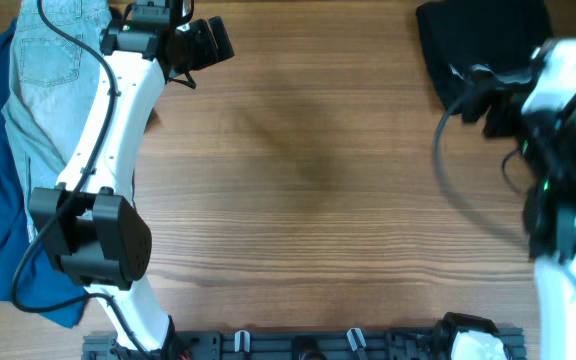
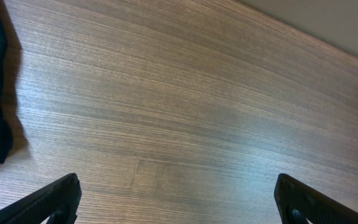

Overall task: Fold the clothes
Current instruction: 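Release the shorts and pull the right gripper back toward the front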

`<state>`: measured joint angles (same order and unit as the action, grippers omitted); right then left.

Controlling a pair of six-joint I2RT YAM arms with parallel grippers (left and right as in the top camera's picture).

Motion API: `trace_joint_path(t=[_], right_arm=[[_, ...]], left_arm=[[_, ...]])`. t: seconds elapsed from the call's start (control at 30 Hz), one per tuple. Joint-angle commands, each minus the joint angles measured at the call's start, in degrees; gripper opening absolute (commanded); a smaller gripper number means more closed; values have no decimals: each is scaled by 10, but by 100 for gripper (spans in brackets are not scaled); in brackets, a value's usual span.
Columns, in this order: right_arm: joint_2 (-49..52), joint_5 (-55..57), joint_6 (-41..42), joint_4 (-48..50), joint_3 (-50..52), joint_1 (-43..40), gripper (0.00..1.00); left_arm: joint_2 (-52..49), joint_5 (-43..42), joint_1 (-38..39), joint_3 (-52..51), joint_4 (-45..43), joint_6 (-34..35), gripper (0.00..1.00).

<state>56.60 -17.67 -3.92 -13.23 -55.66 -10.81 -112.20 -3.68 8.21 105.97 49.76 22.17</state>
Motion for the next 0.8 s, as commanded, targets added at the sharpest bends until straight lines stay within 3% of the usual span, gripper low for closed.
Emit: trace_joint_path(t=[0.0,0.07,0.2,0.43,0.6,0.77], right_arm=[[-96,4,23,92,151,1,100],[-150,23,61,151,235,8,100],[-278,93,59,201,374,73,100],[-418,104,80,205,495,122,100],[-466,103,91,223,543,122,100],[-542,87,116,139,554,127,100]], left_arm=[[-6,3,3,0,-2,-5,100],[-7,3,3,0,-2,-5,100],[-6,3,3,0,-2,-5,100],[-7,3,3,0,-2,-5,100],[-6,3,3,0,-2,-5,100],[-6,3,3,0,-2,-5,100]])
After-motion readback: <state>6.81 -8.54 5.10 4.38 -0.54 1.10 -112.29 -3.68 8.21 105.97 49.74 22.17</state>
